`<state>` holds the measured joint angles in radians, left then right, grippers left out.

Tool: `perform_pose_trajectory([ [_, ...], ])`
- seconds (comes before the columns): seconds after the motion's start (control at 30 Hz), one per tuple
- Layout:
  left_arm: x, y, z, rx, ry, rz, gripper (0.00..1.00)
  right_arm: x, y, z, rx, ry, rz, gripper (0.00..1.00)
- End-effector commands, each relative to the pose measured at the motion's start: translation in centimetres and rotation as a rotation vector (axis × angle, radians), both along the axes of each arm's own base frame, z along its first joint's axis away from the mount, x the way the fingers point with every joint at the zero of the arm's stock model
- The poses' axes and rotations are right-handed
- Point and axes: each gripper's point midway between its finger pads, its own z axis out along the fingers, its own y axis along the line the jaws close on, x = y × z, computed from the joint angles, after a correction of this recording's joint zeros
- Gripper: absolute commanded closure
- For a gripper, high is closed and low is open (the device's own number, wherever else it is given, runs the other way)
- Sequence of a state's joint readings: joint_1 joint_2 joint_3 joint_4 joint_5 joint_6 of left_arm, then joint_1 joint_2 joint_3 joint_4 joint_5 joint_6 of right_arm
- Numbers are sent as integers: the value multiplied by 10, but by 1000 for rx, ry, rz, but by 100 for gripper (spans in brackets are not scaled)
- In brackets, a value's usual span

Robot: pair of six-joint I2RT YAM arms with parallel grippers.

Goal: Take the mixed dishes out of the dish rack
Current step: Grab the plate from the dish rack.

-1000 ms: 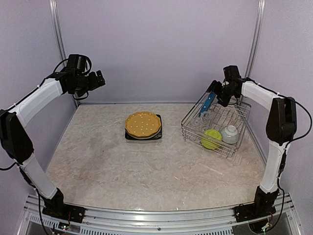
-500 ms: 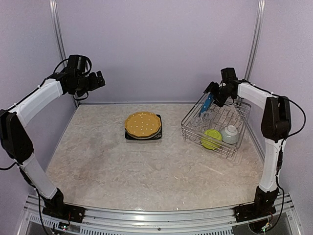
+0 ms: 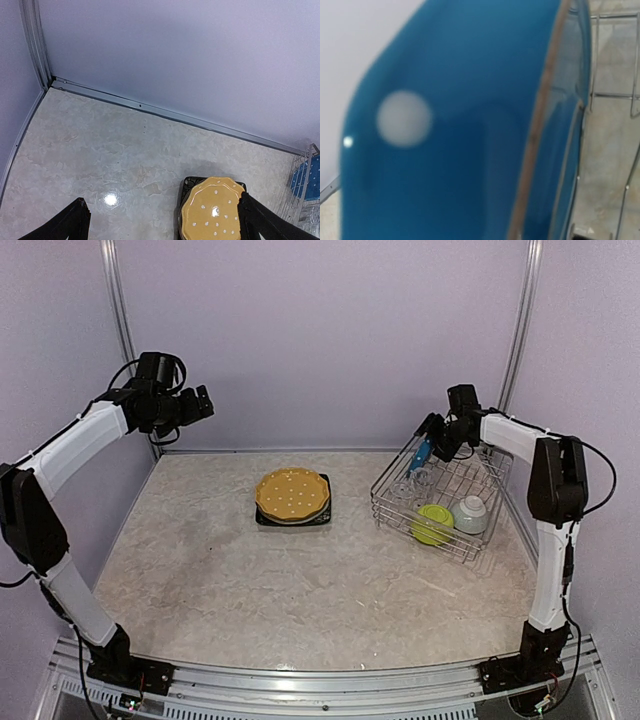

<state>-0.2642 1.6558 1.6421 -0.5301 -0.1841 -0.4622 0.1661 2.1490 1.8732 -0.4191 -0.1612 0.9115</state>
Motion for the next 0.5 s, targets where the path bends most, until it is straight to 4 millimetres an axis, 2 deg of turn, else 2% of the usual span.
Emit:
perform_pose_trajectory([
  [0.0, 0, 3, 2, 4, -13, -7, 1, 13, -10, 0, 10, -29, -16, 27],
  [0.3, 3, 3, 2, 4, -21, -16, 1, 20, -8, 3, 31, -68, 5, 37],
  [0.47, 3, 4, 0, 5, -17, -17, 1, 20, -8, 8, 33, -77, 9, 47],
])
